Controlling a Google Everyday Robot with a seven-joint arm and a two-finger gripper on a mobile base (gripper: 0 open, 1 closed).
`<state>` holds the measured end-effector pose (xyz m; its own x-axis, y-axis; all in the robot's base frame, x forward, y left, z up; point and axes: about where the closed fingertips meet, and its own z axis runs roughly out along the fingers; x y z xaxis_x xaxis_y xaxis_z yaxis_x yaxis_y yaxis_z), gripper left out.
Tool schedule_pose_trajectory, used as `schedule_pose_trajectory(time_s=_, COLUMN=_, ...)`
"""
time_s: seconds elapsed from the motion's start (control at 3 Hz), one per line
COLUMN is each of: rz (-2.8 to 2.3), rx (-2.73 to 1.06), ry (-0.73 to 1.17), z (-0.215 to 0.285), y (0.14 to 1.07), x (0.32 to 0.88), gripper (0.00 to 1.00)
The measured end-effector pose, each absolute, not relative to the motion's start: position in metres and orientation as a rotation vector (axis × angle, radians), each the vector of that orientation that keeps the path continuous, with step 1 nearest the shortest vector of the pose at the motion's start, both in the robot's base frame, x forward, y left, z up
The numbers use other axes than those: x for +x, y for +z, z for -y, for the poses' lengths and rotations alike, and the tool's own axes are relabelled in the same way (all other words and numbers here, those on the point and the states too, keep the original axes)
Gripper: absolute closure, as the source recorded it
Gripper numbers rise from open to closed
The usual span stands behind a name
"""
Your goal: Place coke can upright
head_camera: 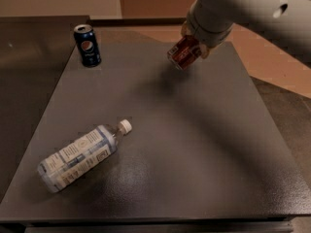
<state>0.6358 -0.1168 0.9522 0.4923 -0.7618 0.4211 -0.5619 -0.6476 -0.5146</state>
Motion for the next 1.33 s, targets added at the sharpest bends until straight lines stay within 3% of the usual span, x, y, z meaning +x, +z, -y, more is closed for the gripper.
schedule_pose_trajectory(time_s=1.33, rz=-0.832, rx=-2.483, ry=-1.028, z=0.102, y=0.965, x=0.645, gripper=1.0)
